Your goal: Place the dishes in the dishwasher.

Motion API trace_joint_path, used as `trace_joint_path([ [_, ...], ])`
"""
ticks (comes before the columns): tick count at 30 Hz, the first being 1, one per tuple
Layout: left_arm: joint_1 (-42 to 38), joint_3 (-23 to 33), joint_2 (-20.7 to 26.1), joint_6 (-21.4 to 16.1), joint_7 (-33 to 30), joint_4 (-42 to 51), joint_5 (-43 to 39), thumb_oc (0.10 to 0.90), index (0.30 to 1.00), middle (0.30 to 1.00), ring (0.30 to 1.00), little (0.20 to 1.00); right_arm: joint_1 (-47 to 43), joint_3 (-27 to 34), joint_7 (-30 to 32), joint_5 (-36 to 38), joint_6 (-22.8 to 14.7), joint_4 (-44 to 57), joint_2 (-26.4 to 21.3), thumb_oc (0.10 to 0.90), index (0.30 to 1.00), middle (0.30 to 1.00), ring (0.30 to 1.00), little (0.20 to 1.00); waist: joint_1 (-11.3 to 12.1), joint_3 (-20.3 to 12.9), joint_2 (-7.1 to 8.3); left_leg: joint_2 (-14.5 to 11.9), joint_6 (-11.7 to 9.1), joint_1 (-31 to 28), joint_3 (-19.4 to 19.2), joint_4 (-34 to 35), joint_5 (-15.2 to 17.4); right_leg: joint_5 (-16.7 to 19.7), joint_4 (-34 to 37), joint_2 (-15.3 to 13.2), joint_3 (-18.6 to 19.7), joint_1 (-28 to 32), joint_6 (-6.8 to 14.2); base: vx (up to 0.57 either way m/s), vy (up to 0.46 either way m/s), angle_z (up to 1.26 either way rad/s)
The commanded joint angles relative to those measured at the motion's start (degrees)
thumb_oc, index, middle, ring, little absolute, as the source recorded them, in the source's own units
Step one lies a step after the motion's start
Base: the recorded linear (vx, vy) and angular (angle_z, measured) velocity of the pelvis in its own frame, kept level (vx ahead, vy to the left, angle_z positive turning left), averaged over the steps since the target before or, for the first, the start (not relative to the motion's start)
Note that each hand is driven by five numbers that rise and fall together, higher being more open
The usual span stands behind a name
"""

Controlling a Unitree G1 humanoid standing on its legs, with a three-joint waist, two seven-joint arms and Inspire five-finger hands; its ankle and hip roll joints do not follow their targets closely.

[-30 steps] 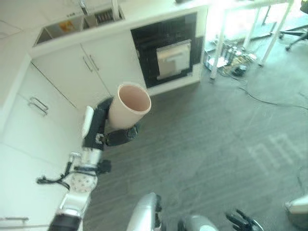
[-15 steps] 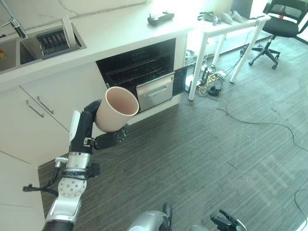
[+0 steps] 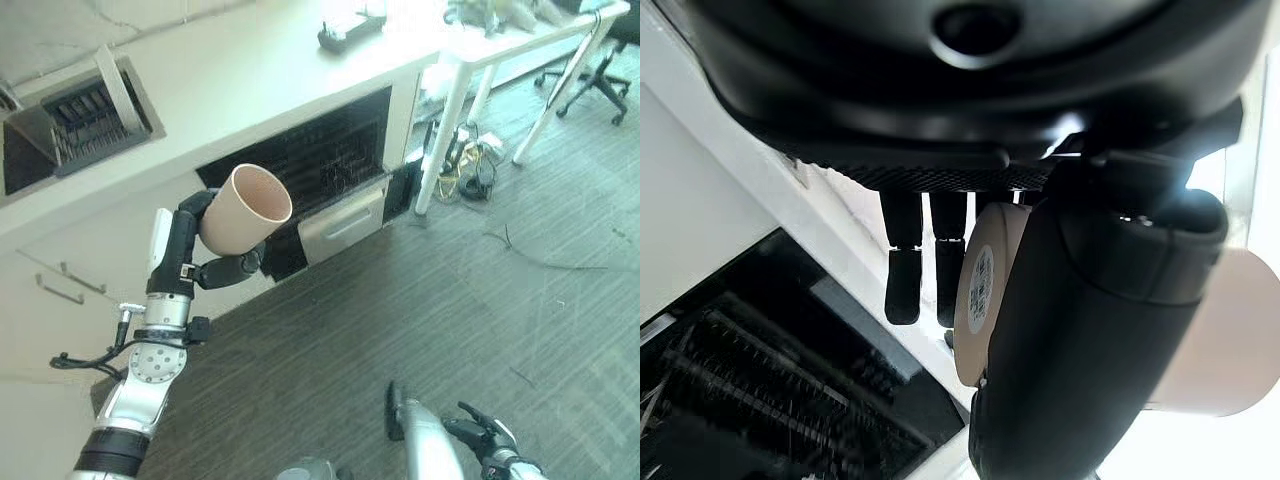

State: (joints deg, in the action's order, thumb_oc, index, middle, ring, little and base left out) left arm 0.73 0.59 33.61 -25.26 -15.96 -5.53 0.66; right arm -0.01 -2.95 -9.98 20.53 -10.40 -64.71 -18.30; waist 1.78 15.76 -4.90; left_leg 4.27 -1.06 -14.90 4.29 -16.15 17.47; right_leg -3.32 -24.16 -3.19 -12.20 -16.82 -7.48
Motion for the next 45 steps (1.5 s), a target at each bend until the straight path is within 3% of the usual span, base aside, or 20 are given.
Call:
trace_joint_path([
  [1, -5.6, 6.0, 3.4, -5.7, -3.4, 10.1, -1.3, 0.400, 0.300, 0.300, 0.300, 0.300, -1.2, -0.6, 1.3, 0.6, -1.1, 3.4, -0.8, 0.800, 0.900, 0.900, 0.900, 0.900, -0.5, -1.7, 1.89, -6.3, 2.6, 8.2, -0.7, -1.0, 3.3, -4.8, 7.0, -5.7, 4.8, 8.3, 14.1, 0.20, -0.355, -0.15],
  [2, -5.6, 6.1, 3.2, -5.7, -3.5, 10.3, -1.2, 0.400, 0.300, 0.300, 0.300, 0.300, -1.3, -0.8, 1.4, 0.7, -1.2, 3.4, -0.9, 0.800, 0.900, 0.900, 0.900, 0.900, -0.3, -1.5, 2.02, -6.7, 2.4, 8.3, -1.2, -1.0, 2.1, -5.2, 7.0, -5.6, 4.5, 8.7, 13.7, 0.27, -0.569, 0.15],
  [3, -5.5, 6.7, 2.5, -6.5, -2.8, 10.8, -1.6, 0.400, 0.300, 0.300, 0.300, 0.300, -1.6, -1.0, 1.3, 1.2, -2.7, 2.9, -1.6, 0.800, 0.900, 0.900, 0.900, 0.900, 0.1, -0.4, 2.68, -8.0, 2.1, 9.9, -3.3, -3.9, -4.7, -6.9, 7.0, -4.8, 4.0, 10.7, 11.4, 0.23, -0.537, 0.30],
  [5, -5.6, 7.1, 2.1, -7.1, -1.3, 11.3, -2.7, 0.400, 0.300, 0.300, 0.300, 0.300, -1.3, -0.6, 1.4, 1.2, -3.9, 2.6, -2.0, 0.800, 0.900, 0.900, 0.900, 0.900, -0.3, 0.2, 2.66, -9.3, 1.7, 13.8, -6.6, -9.8, -7.0, -8.0, 7.0, -3.9, 2.1, 12.6, 9.7, 0.24, -0.533, 0.56],
  [6, -6.9, 6.3, 1.9, -6.4, -0.3, 11.6, -3.7, 0.400, 0.300, 0.300, 0.300, 0.300, -0.8, -0.3, 2.3, 1.9, -4.6, 2.2, -2.3, 0.800, 0.900, 0.900, 0.900, 0.900, -0.6, 0.5, 1.77, -5.6, 1.8, 16.4, -9.0, -9.9, -5.9, -8.9, 7.0, -2.8, -0.3, 14.3, 9.3, 0.24, -0.399, 0.67],
  [7, -7.2, 6.2, 1.9, -6.1, -0.2, 11.7, -3.8, 0.400, 0.300, 0.300, 0.300, 0.300, -0.8, -0.2, 2.1, 2.1, -4.8, 1.8, -2.3, 0.800, 0.900, 0.900, 0.900, 0.900, -0.5, 0.4, 1.58, -3.9, 1.9, 17.0, -9.2, -8.7, -5.9, -9.0, 7.0, -2.5, -0.5, 14.3, 9.5, 0.25, -0.308, 0.32],
  [10, -7.7, 5.2, 1.3, -5.8, -0.4, 12.0, -2.9, 0.400, 0.300, 0.300, 0.300, 0.300, -0.3, 0.1, 2.1, 2.0, -4.6, 1.6, -1.8, 0.800, 0.900, 0.900, 0.900, 0.900, -0.3, 0.3, 0.87, -0.4, 2.3, 16.5, -10.3, -1.0, -5.4, -10.2, 7.0, -1.3, -1.6, 15.6, 9.8, 0.17, -0.108, -0.41],
  [12, -7.4, 4.2, -0.1, -6.3, -1.4, 11.8, -1.3, 0.400, 0.300, 0.300, 0.300, 0.300, -0.5, -0.6, 3.2, 1.6, -4.5, 1.1, -0.9, 0.800, 0.900, 0.900, 0.900, 0.900, 0.0, 0.2, -0.26, 0.9, 2.1, 20.8, -11.1, -1.0, -6.5, -11.3, 7.0, 0.3, -1.6, 16.6, 9.7, 0.16, -0.026, -0.35],
  [15, -6.5, 4.3, -0.5, -7.9, -2.3, 10.9, -0.3, 0.400, 0.300, 0.300, 0.300, 0.300, -0.8, -1.0, 3.6, 0.6, -5.5, 0.3, 0.0, 0.800, 0.900, 0.900, 0.900, 0.900, 0.3, -0.4, -0.67, 0.4, 3.0, 22.0, -12.5, -1.0, -6.4, -13.0, 7.0, 1.3, -1.6, 17.8, 9.3, 0.13, 0.043, -0.19],
  [20, -6.2, 4.8, 0.4, -9.2, -3.4, 9.7, 0.4, 0.400, 0.300, 0.300, 0.300, 0.300, 0.0, -1.4, 4.1, 0.2, -5.3, 2.0, 0.8, 0.800, 0.900, 0.900, 0.900, 0.900, 0.1, -1.3, -0.83, 0.0, 4.0, 21.4, -9.8, -1.0, -4.5, -13.9, 7.0, 3.3, -1.0, 18.3, 8.7, 0.09, 0.032, -0.08],
  [24, -6.3, 4.9, 1.1, -9.5, -3.4, 9.2, 0.6, 0.400, 0.300, 0.300, 0.300, 0.300, -0.1, -1.5, 4.0, 0.6, -5.8, 1.9, 1.2, 0.800, 0.900, 0.900, 0.900, 0.900, 0.5, -2.0, -1.38, -0.1, 4.7, 20.7, -7.5, -1.0, -3.2, -12.1, 7.0, 4.8, -1.7, 18.4, 8.9, 0.06, 0.014, 0.12],
  [28, -5.7, 5.3, 2.2, -9.0, -3.7, 10.5, 1.7, 0.400, 0.300, 0.300, 0.300, 0.300, 0.0, -1.8, 3.5, -1.7, -7.1, 4.6, 1.6, 0.800, 0.900, 0.900, 0.900, 0.900, 0.0, -0.5, -1.21, 2.0, 7.9, 19.4, -4.9, -1.0, -1.9, -7.2, -17.6, 2.1, 0.5, 9.5, 12.1, 0.02, 0.038, 0.02],
  [30, -6.6, 4.7, 2.5, -8.0, -3.4, 10.5, 1.1, 0.400, 0.300, 0.300, 0.300, 0.300, -0.2, -2.1, 2.8, -2.1, -7.9, 4.8, 1.5, 0.800, 0.900, 0.900, 0.900, 0.900, -0.4, -0.5, -1.37, 2.0, 8.3, 18.8, -3.7, -1.0, -1.7, -7.5, -14.5, 0.9, 1.0, 8.9, 12.0, 0.09, -0.136, 0.36],
  [31, -8.0, 3.7, 3.0, -7.4, -3.8, 10.5, 0.9, 0.400, 0.300, 0.300, 0.300, 0.300, -0.7, -2.7, 2.4, -3.1, -8.3, 5.3, 1.3, 0.800, 0.900, 0.900, 0.900, 0.900, -1.1, -0.3, -1.73, 1.7, 8.3, 17.8, -2.0, -1.0, -1.2, -7.0, -5.4, -0.2, 2.4, 9.6, 12.0, 0.14, -0.241, 0.30],
  [33, -9.4, 3.0, 3.8, -6.9, -3.6, 10.4, 0.2, 0.400, 0.300, 0.300, 0.300, 0.300, -1.6, -3.3, 2.1, -2.8, -8.5, 5.2, 1.0, 0.800, 0.900, 0.900, 0.900, 0.900, -1.6, -0.2, -1.74, 1.6, 8.3, 16.6, 0.3, -1.0, -0.1, -4.4, 5.0, -1.5, 6.1, 9.6, 12.9, 0.16, -0.302, 0.36],
  [35, -10.0, 2.6, 4.5, -6.5, -3.5, 9.9, -0.7, 0.400, 0.300, 0.300, 0.300, 0.300, -2.7, -3.4, 0.9, -2.0, -8.4, 4.2, 0.7, 0.800, 0.900, 0.900, 0.900, 0.900, -1.4, -0.1, -0.64, 2.0, 7.9, 15.3, 1.5, -1.0, 1.1, -3.6, 7.0, -4.1, 9.1, 7.7, 14.6, 0.23, -0.412, 0.75],
  [38, -10.6, 1.9, 5.8, -6.4, -3.9, 8.8, -1.9, 0.400, 0.300, 0.300, 0.300, 0.300, -4.0, -3.1, -0.3, -2.7, -7.3, 3.9, 0.8, 0.800, 0.900, 0.900, 0.900, 0.900, -0.7, -0.3, 1.04, 0.6, 6.5, 13.1, 2.4, -1.0, 3.3, -1.1, 7.0, -7.4, 12.7, 5.7, 17.2, 0.37, -0.597, 0.47],
  [40, -9.5, 2.7, 5.2, -6.4, -4.5, 8.4, -1.8, 0.400, 0.300, 0.300, 0.300, 0.300, -4.3, -3.5, 0.0, -2.7, -5.0, 4.5, 0.2, 0.800, 0.900, 0.900, 0.900, 0.900, -0.2, -0.7, 1.83, -2.6, 3.9, 11.2, 1.9, -1.0, 3.7, -3.5, 7.0, -7.6, 10.3, 7.4, 17.0, 0.43, -0.673, 0.31],
  [42, -7.2, 3.6, 3.9, -6.1, -6.0, 10.7, -1.8, 0.400, 0.300, 0.300, 0.300, 0.300, -4.4, -3.4, 0.2, -2.4, -2.8, 5.8, -0.7, 0.800, 0.900, 0.900, 0.900, 0.900, 0.3, -0.8, 1.86, -6.4, 1.9, 10.3, 1.4, -1.0, 3.3, -4.6, 7.0, -6.9, 7.2, 8.5, 15.6, 0.30, -0.545, 0.12],
  [45, -8.0, 4.4, 1.0, -5.5, -4.5, 13.5, -1.8, 0.400, 0.300, 0.300, 0.300, 0.300, -4.3, -2.9, 3.1, -1.0, -1.4, 5.6, -2.1, 0.800, 0.900, 0.900, 0.900, 0.900, -0.1, 0.0, 1.89, -11.7, 0.2, 13.9, -3.2, -1.0, -2.5, -7.7, 7.0, -5.8, 1.9, 10.6, 11.7, 0.19, -0.530, 0.46],
])
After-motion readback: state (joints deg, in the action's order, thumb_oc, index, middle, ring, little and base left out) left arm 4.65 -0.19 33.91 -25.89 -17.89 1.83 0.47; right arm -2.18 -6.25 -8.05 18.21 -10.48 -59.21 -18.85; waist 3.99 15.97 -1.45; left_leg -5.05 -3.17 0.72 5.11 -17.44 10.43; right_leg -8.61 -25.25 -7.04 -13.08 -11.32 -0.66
